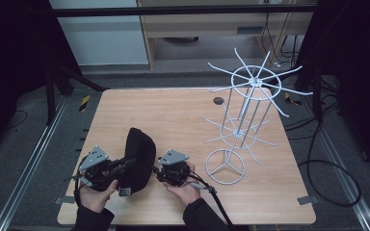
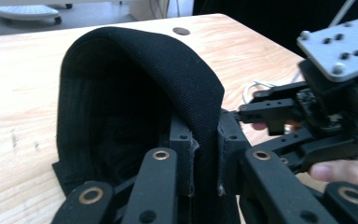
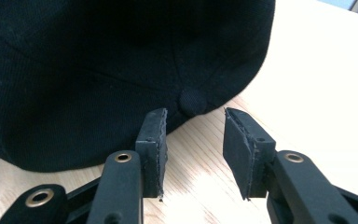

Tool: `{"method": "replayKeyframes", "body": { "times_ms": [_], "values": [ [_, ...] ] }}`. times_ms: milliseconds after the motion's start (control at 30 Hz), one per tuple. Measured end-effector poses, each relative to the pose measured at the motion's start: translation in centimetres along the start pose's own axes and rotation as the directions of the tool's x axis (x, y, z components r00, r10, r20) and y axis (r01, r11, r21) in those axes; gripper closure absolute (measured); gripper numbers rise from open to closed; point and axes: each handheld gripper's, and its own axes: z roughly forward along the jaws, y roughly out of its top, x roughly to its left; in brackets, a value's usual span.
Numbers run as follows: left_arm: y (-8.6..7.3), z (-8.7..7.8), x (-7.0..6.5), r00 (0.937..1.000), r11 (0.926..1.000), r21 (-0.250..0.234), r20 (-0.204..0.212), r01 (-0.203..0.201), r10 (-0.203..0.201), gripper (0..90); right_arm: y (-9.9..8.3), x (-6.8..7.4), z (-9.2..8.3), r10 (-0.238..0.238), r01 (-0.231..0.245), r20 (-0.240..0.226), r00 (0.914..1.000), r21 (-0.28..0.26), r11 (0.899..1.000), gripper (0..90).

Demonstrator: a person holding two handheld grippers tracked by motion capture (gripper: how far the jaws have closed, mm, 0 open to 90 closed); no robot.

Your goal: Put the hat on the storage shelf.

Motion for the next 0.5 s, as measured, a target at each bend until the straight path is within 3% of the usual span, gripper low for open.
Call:
{"method": "replayKeyframes", "body": {
  "times_ms": [300,500],
  "values": [
    [0.7,-0.2,-1.3,0.9979,0.9988,-0.012,0.045,-0.047,0.048,81.1,0.2,-0.5,-0.4,0.036,-0.037,-0.040,0.9986,-0.027,0.999,62.9],
    [0.7,0.0,-1.5,0.9968,0.9980,0.000,0.049,-0.063,0.063,81.3,0.3,-0.6,-0.6,0.053,-0.055,-0.051,0.9973,-0.036,0.998,63.7]
  ]
}}
